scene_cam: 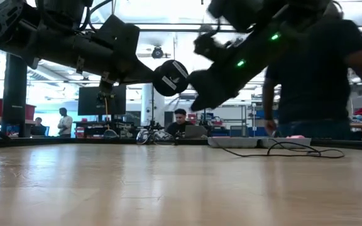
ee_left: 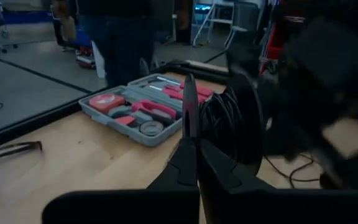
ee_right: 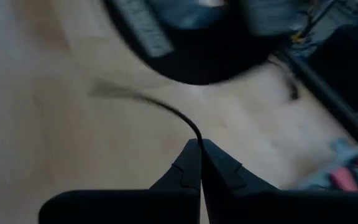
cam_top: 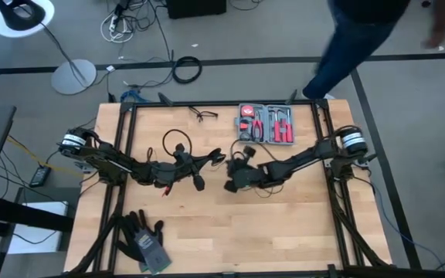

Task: Coil cords
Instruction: Coil the black wire onto the spool

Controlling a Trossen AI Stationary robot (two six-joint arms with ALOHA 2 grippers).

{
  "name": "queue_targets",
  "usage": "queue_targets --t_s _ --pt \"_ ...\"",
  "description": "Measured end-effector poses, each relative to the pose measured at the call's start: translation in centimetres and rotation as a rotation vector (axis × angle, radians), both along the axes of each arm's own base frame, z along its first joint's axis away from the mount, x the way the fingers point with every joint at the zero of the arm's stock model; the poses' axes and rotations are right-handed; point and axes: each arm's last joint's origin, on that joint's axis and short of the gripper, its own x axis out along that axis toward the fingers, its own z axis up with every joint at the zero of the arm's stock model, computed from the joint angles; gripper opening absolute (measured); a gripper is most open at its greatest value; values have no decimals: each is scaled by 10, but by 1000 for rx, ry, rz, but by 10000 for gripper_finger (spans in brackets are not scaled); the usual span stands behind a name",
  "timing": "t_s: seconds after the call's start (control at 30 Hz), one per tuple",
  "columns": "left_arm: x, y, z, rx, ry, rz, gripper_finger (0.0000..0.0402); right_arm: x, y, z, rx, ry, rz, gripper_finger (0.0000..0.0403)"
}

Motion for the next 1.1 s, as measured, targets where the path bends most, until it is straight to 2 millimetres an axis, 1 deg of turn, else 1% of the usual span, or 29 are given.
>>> queue_targets --t_s 0.07,0.17,0.27,0.33,0.43,0.5,0.6,0.67,0.73,0.93,1.03,1.1 --pt "0 0 -1 2 10 1 0 -14 -3 10 -12 -26 -19 0" --pt "0 0 -1 -1 13 0 0 -28 -6 26 13 -77 -3 0" --pt "0 0 0 -4 1 7 0 -33 -7 38 70 -106 66 0" --pt "0 1 0 -4 -6 15 0 -34 -8 41 84 -107 77 0" --pt "0 1 4 -13 -47 15 0 -31 -9 30 99 -76 66 0" --pt "0 1 5 -13 -59 16 0 -26 -7 20 135 -73 106 0" --pt "1 4 5 -11 -53 28 0 -15 -2 11 167 -127 172 0" --pt "1 6 3 -11 -32 38 0 -9 -1 10 155 -171 191 0" --pt "1 8 0 -20 -11 46 0 -5 -1 15 141 -190 202 0" --pt "0 9 -6 -36 43 46 0 9 -1 40 42 -218 256 0" --pt "0 8 -7 -49 44 10 0 15 -8 50 26 -236 243 0" --pt "0 9 -7 -61 40 11 0 16 -12 51 23 -224 228 0"
